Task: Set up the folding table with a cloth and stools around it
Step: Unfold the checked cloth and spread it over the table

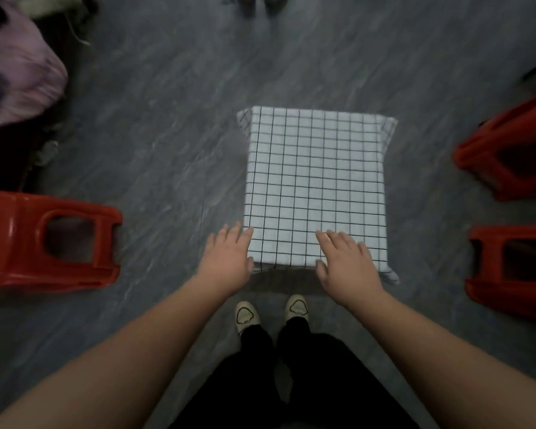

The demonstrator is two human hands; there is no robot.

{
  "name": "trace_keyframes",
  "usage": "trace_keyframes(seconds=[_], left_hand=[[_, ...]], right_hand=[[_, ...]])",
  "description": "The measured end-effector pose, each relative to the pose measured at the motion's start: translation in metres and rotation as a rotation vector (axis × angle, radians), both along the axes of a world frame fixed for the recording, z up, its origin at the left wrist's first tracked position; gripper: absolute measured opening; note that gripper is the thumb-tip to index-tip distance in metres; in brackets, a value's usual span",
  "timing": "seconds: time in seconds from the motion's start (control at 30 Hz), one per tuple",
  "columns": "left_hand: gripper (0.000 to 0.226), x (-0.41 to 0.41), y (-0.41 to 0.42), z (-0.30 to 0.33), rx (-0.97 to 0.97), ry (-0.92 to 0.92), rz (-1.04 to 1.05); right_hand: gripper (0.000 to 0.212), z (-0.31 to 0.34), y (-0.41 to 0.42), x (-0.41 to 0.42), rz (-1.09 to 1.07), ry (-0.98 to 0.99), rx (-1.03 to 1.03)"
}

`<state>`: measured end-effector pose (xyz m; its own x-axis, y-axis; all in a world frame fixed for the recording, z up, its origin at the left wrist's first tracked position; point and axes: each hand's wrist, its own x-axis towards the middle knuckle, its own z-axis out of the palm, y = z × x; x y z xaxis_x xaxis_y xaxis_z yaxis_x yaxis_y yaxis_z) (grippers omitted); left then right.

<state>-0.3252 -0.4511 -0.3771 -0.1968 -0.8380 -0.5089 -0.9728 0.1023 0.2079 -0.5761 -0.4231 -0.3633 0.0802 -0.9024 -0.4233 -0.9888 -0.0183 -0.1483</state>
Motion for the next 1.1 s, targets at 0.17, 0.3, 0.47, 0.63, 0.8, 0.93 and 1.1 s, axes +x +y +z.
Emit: trace_keyframes(seconds=[0.17, 0.3, 0.47, 0.63, 0.8, 0.93, 1.1], left_hand=[[0.067, -0.007, 0.022, 0.1, -0.084, 0.049, -0.028], [0.068, -0.016, 0.04, 0.148, -0.139, 0.087, -0.083], [0.069, -0.044, 0.053, 0.182, -0.203, 0.063, -0.196], [0.069, -0.101, 0.054, 0.195, -0.225, 0.064, -0.172], [0.068, -0.19, 0.062, 0.198, -0.275, 0.031, -0.2], [0.069, -0.29, 0.077, 0.197, -0.287, 0.033, -0.182], [0.069, -0.41, 0.092, 0.198, -0.31, 0.028, -0.166]], right_hand=[[0.064, 0.098, 0.036, -0.002, -0.091, -0.014, -0.057], [0.063, 0.144, 0.058, -0.005, -0.158, -0.031, -0.11], [0.062, 0.172, 0.078, -0.031, -0.204, -0.049, -0.174], [0.061, 0.18, 0.087, -0.086, -0.258, -0.041, -0.204], [0.061, 0.183, 0.103, -0.165, -0.296, -0.085, -0.255], [0.062, 0.184, 0.116, -0.255, -0.312, -0.125, -0.277], [0.063, 0.185, 0.129, -0.369, -0.279, -0.135, -0.288]])
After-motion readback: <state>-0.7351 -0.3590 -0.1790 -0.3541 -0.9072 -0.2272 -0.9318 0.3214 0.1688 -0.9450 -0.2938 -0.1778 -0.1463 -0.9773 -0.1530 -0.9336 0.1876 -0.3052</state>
